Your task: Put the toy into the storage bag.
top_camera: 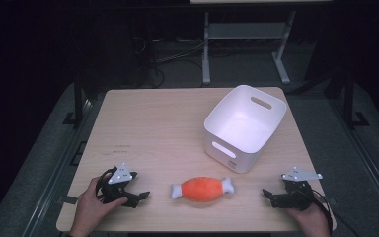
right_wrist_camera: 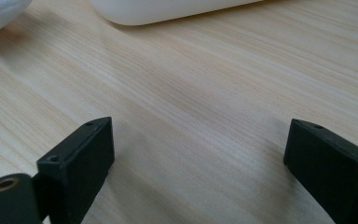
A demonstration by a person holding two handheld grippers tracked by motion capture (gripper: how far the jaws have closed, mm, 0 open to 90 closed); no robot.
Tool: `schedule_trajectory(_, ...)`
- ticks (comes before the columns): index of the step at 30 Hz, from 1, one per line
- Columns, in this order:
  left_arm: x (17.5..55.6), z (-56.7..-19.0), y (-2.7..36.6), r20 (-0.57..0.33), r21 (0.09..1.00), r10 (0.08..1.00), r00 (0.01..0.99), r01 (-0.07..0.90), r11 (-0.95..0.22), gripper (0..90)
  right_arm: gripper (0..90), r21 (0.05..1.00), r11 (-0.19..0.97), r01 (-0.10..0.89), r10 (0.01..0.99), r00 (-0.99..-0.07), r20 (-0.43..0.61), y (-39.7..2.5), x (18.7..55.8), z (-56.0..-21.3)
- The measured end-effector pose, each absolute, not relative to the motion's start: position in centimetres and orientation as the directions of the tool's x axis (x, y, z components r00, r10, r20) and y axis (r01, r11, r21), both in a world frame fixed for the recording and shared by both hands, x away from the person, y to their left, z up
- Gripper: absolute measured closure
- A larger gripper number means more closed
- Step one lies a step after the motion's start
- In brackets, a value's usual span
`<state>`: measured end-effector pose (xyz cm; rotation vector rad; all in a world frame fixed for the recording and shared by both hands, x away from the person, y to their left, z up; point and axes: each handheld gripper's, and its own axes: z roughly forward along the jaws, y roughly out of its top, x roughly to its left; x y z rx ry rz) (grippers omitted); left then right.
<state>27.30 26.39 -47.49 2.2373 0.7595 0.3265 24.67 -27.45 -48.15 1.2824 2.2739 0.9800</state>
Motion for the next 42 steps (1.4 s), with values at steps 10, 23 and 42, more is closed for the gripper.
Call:
schedule_trajectory(10,27.3,-47.5,26.4,0.003,0.719,0.610,0.793,0.422,-0.552,12.8,24.3,0.718,0.361,0.595,0.821,-0.568,0.059,-26.5,23.9,-47.0)
schedule_trajectory(23,27.3,-47.5,26.4,0.003,0.719,0.609,0.793,0.422,-0.553,12.8,89.5,0.758,0.396,0.519,0.651,-0.741,0.167,-23.8,23.2,-45.4)
schedule_trajectory(42,27.3,-47.5,26.4,0.003,0.719,0.610,0.793,0.422,-0.552,12.8,89.3,0.734,0.493,0.467,0.524,-0.833,0.178,-18.6,24.4,-46.0)
